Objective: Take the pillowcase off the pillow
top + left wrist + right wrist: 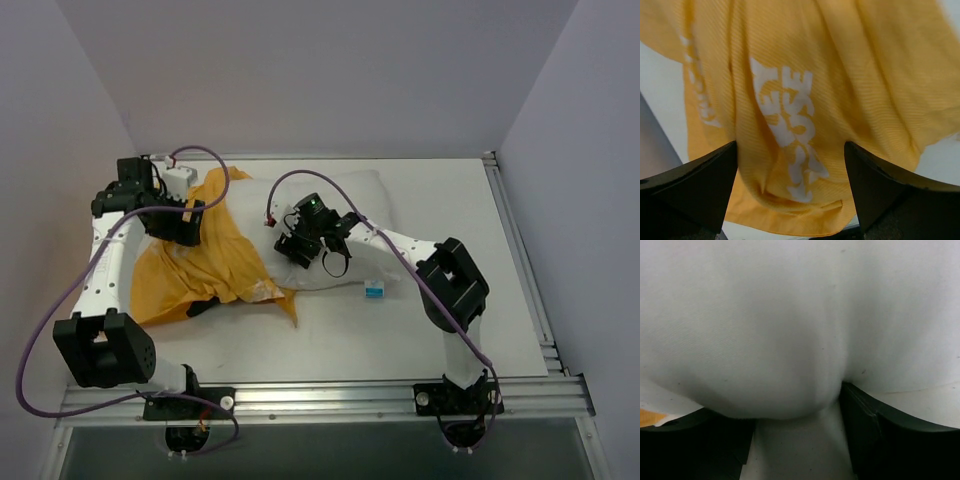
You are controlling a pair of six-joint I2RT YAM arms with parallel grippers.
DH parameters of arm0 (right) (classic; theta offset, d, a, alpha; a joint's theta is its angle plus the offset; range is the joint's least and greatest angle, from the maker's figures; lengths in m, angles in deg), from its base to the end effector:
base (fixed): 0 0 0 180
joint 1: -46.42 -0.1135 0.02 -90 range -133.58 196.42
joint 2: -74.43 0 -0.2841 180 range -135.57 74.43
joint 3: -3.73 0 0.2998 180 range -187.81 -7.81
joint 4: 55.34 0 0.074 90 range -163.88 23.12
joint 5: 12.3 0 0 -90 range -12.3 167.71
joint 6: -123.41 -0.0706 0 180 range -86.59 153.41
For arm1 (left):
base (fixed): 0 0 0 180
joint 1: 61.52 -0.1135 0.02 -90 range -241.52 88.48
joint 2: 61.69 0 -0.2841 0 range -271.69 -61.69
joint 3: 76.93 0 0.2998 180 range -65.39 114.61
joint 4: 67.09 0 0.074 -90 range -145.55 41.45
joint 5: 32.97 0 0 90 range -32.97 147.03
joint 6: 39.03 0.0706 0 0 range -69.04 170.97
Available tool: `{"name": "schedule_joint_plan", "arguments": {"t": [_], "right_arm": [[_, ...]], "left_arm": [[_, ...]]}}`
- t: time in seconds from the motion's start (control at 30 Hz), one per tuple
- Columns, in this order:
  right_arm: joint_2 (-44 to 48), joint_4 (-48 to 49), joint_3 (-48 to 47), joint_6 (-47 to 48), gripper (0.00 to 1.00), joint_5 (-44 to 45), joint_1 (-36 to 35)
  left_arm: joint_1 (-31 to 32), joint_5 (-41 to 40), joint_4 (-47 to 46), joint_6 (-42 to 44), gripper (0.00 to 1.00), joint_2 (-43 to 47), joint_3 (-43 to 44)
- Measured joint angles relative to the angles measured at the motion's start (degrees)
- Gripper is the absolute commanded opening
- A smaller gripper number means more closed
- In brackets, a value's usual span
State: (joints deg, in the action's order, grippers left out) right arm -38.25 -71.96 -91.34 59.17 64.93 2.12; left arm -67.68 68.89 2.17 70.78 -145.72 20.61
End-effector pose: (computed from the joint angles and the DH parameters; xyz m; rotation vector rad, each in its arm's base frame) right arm 0.3709 0.3837 0.2046 -1.3563 1.7101 0.4264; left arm 0.3620 0.0245 0.3478 0.3786 2.4864 -0.0804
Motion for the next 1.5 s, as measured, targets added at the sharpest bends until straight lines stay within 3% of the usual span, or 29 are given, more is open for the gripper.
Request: {"name": "schedule_joint_plan", "arguments": {"t": [0.03,0.1,0.17,0.23,0.3,0.4,0.53,0.6,0.7,0.77,0.83,0.93,1.03,1.17,1.33,1.4,1.5], "right_arm": [[0.0,0.7,0.5,-1.8,0.45,-0.3,0.3],[0.3,2.7,2.2,-5.1,0.32,-1.6,1.0],[1.4,5.3,5.1,-8.2,0.0,-3.4,1.9],[3.5,8.8,9.2,-12.0,0.0,-5.2,2.6],[6.0,12.5,13.2,-15.0,0.0,-6.5,3.0],[10.3,17.1,18.8,-19.6,0.0,-8.9,4.1],[16.7,18.8,25.2,-25.8,0.0,-11.1,6.2],[20.3,18.0,28.0,-28.7,0.0,-11.1,7.0],[24.8,16.8,31.5,-33.5,0.0,-10.9,8.0],[26.5,16.6,33.0,-36.6,0.0,-10.4,8.3],[27.4,16.6,34.1,-39.6,0.0,-9.9,8.3],[27.6,16.7,34.4,-43.4,0.0,-9.4,8.3],[27.1,16.5,33.6,-45.6,0.0,-8.7,8.3],[25.7,16.2,32.4,-47.4,0.0,-8.5,8.3],[25.7,15.5,31.9,-48.9,0.0,-7.6,8.3],[25.8,15.4,31.9,-49.2,0.0,-7.2,8.3],[25.8,15.1,31.9,-49.7,0.0,-6.7,8.3]], "left_arm": [[0.4,-0.5,-0.2,0.6,0.94,0.1,-3.2],[0.8,-1.8,-0.7,1.7,0.95,-0.9,-8.4],[0.8,-2.7,-1.6,2.3,0.99,-2.4,-11.4],[0.8,-2.9,-2.3,2.4,0.85,-3.8,-12.2],[1.1,-2.9,-3.3,2.8,0.59,-4.6,-12.2],[2.3,-3.6,-4.3,3.3,0.45,-6.6,-10.7],[7.6,-6.4,-4.9,3.6,0.43,-13.3,-2.7],[11.4,-8.0,-5.7,3.8,0.43,-17.4,3.1],[16.5,-10.0,-7.7,3.7,0.56,-24.4,13.3],[19.0,-10.8,-9.5,3.2,0.8,-28.7,19.8],[20.3,-10.2,-11.3,1.6,0.92,-31.2,24.2],[19.3,-6.3,-12.6,-1.4,0.94,-30.2,24.8],[16.9,-0.6,-13.9,-3.2,0.94,-24.3,20.3],[15.0,5.2,-13.9,-2.4,0.94,-8.1,9.1],[22.7,7.2,-13.1,2.2,0.94,10.8,-5.9],[26.8,6.5,-13.6,3.1,0.94,12.7,-12.8],[29.7,3.3,-13.9,3.3,0.94,8.4,-19.8]]}}
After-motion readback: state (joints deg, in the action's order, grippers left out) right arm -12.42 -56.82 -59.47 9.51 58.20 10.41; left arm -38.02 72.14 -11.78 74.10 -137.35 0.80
